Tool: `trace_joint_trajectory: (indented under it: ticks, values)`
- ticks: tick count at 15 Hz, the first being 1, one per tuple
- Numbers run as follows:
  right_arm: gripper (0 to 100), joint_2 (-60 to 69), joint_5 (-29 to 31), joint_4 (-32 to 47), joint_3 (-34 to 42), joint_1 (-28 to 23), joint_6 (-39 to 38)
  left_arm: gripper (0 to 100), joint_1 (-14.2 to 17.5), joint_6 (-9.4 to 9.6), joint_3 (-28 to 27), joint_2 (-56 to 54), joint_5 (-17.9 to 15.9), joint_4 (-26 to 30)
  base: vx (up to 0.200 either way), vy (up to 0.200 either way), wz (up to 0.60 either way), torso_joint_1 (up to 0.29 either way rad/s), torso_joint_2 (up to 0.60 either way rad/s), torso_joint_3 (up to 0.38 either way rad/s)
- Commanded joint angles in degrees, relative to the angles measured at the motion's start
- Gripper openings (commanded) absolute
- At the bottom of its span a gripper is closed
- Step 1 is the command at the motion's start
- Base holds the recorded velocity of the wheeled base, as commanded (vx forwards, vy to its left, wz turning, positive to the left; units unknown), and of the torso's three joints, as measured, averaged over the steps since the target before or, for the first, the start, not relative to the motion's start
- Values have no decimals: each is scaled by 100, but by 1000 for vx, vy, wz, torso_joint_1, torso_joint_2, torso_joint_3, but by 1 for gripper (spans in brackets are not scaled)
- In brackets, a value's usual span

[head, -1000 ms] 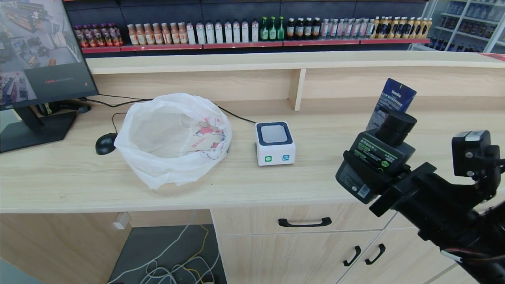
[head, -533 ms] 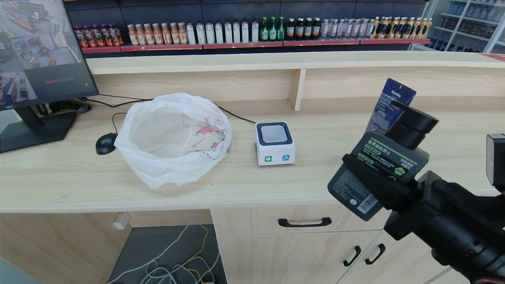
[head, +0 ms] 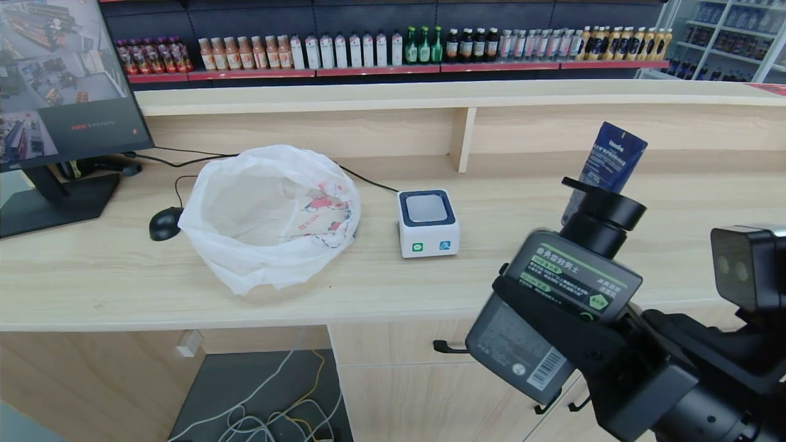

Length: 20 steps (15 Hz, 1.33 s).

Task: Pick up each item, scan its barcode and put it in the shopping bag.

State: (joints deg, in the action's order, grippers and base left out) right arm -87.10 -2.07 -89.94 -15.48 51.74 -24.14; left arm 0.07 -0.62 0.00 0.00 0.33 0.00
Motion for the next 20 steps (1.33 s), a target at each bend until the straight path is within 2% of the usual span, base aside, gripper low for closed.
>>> trace_joint_trajectory:
  ticks: [1, 4, 8, 15, 20]
  values:
    - [0, -123, -153, -6, -69, 12, -249, 100, 1, -8, 0, 0, 2, 0, 0, 0, 0, 0, 0, 0]
    - [0, -202, -197, -6, -236, 21, -785, 100, 1, 1, 0, 0, 2, 0, 0, 0, 0, 0, 0, 0]
    - [0, -448, -215, -6, -1027, 170, -1418, 100, 1, 1, 0, 0, 2, 0, 0, 0, 0, 0, 0, 0]
    - [0, -589, -215, -6, -1220, 337, -1752, 100, 1, 1, 0, 0, 2, 0, 0, 0, 0, 0, 0, 0]
    - [0, -518, -206, -6, -1150, 706, -1752, 100, 1, 1, 0, 0, 2, 0, 0, 0, 0, 0, 0, 0]
